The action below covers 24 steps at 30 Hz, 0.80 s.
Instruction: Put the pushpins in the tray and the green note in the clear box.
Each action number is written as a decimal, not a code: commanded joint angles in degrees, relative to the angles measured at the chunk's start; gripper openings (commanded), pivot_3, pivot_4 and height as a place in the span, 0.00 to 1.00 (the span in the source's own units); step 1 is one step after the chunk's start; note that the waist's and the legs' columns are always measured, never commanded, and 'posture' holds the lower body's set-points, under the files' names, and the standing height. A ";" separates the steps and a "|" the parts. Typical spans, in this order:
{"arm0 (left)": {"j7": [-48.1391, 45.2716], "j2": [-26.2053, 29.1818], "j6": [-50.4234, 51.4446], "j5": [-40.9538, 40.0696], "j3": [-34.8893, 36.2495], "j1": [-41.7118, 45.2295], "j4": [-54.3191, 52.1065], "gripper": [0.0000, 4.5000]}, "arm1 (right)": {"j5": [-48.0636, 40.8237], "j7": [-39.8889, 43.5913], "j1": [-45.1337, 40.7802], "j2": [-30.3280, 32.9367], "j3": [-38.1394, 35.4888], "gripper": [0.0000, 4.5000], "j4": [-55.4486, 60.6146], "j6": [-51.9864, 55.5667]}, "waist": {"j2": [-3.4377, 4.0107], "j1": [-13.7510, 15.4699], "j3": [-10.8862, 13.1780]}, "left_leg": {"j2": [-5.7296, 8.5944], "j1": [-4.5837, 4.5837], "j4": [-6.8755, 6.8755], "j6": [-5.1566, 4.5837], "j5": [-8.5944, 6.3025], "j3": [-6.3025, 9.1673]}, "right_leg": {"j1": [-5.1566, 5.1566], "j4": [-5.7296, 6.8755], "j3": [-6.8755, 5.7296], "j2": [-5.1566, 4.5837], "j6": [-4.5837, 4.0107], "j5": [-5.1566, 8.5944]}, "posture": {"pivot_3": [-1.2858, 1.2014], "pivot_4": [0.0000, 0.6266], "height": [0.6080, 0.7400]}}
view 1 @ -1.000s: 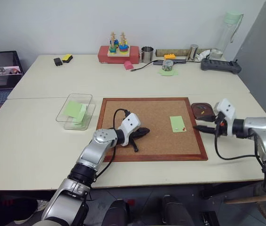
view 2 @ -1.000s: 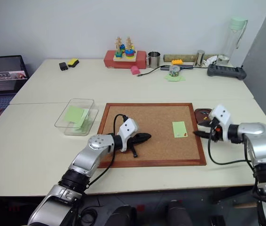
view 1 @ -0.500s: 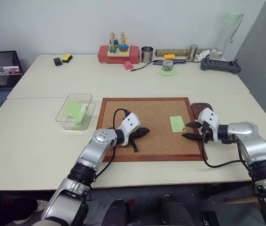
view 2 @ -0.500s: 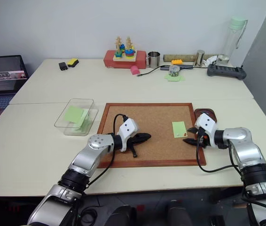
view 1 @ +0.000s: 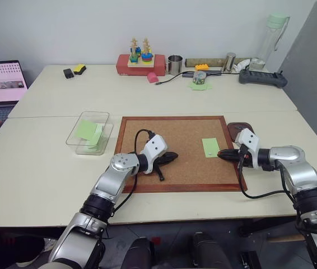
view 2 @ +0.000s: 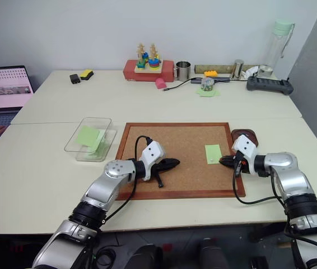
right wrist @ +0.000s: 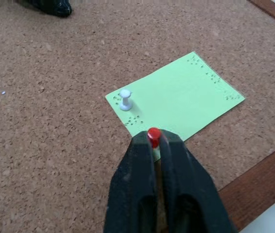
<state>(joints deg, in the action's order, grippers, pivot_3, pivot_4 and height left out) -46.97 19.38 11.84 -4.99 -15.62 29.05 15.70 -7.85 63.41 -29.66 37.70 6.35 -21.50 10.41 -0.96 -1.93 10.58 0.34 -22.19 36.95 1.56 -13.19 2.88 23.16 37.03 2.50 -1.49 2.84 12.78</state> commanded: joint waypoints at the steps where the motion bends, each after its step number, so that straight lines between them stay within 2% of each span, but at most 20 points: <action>1: 0.51 1.22 1.43 2.28 -0.56 -1.49 2.15 0.00 | -1.15 0.64 -1.23 0.01 -1.21 0.01 1.20 0.17 | 0.00 0.00 0.00 | 0.00 0.00 0.00 0.00 0.00 0.00 | 0.00 0.00 0.00 0.00 0.00 0.00 | 0.52 0.24 1.00; 19: 0.69 1.19 1.58 2.79 -1.11 -2.17 2.87 0.00 | -10.78 2.47 -2.35 1.50 -7.20 0.01 7.74 13.30 | 0.00 0.02 0.00 | -0.01 -0.03 -0.02 0.00 0.00 0.02 | 0.02 -0.01 -0.01 0.01 -0.02 0.01 | 0.52 0.24 1.00; 24: 0.69 1.22 1.73 2.89 -1.19 -2.31 2.79 0.00 | -11.86 -0.39 -3.44 1.85 -10.02 0.01 7.15 15.33 | 0.00 0.02 0.00 | -0.01 -0.03 -0.02 0.00 0.00 0.02 | 0.02 -0.01 -0.02 0.01 -0.02 0.01 | 0.52 0.24 1.00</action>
<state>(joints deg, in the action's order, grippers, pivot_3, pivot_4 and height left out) -46.83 19.38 11.83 -4.74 -15.65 28.81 15.95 -18.38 64.73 -30.92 38.45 -0.28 -15.11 24.92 -0.96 -1.91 10.58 0.33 -22.22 36.94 1.55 -13.20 2.90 23.18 37.02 2.49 -1.48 2.82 12.79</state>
